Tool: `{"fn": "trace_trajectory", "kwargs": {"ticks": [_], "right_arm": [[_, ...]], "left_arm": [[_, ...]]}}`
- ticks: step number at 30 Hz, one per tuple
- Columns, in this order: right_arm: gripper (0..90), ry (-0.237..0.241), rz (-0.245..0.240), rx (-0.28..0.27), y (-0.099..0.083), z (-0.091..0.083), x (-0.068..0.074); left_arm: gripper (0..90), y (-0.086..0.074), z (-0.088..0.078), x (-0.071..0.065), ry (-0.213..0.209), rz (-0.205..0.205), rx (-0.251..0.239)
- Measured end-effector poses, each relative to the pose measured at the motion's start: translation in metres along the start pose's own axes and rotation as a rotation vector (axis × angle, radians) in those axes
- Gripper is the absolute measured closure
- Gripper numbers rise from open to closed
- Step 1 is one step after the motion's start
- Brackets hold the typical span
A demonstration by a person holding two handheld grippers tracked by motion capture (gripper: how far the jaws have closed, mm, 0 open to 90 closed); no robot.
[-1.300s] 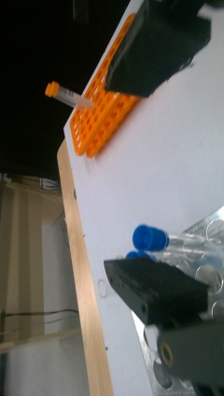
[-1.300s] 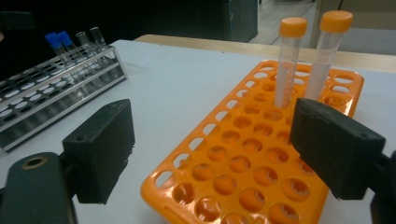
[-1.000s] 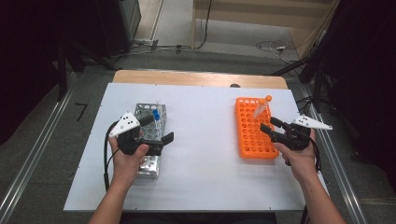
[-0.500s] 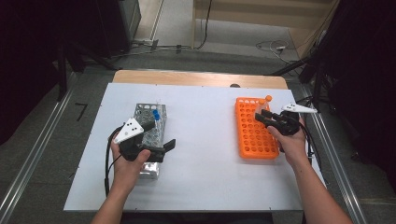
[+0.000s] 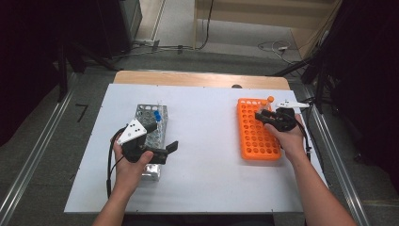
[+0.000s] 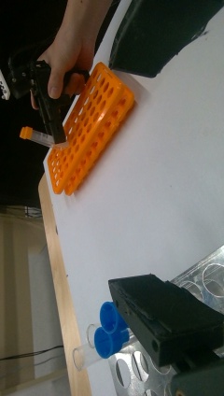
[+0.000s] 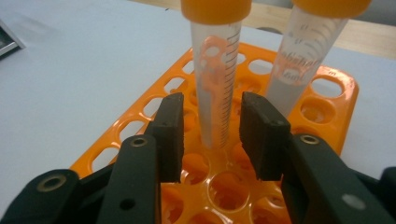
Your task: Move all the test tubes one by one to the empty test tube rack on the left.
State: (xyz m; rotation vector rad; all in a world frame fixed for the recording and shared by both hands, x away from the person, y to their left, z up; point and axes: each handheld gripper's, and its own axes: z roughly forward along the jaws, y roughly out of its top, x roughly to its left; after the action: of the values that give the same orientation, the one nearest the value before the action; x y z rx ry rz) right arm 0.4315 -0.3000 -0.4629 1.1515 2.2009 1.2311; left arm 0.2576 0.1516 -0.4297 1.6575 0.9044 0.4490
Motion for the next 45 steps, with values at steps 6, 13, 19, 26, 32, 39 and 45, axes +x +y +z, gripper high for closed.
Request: {"fn": "trace_trajectory", "kwargs": {"ticks": [6,13,19,26,32,39,45], "right_arm": [[72.1,-0.012,-0.026,-0.002,0.001,0.001,0.002],[72.7,-0.019,-0.002,-0.075,0.005,-0.009,0.003],[72.7,-0.006,0.001,-0.128,0.011,-0.029,0.011],[72.8,0.058,-0.005,-0.156,0.008,-0.047,0.032],[72.8,0.120,-0.029,-0.153,-0.001,-0.058,0.055],[72.8,0.184,-0.047,-0.139,-0.012,-0.063,0.084],[72.8,0.232,-0.075,-0.126,-0.018,-0.064,0.107]], "left_arm": [[0.0,0.000,0.000,-0.001,-0.002,0.000,-0.006],[0.0,0.002,0.002,-0.003,-0.013,0.002,-0.010],[0.0,0.004,0.005,-0.007,-0.038,0.010,-0.012],[0.0,0.009,0.012,-0.015,-0.070,0.024,-0.013],[0.0,0.012,0.018,-0.021,-0.092,0.035,-0.011],[0.0,0.014,0.023,-0.029,-0.119,0.040,-0.004],[0.0,0.014,0.026,-0.036,-0.129,0.050,0.007]]}}
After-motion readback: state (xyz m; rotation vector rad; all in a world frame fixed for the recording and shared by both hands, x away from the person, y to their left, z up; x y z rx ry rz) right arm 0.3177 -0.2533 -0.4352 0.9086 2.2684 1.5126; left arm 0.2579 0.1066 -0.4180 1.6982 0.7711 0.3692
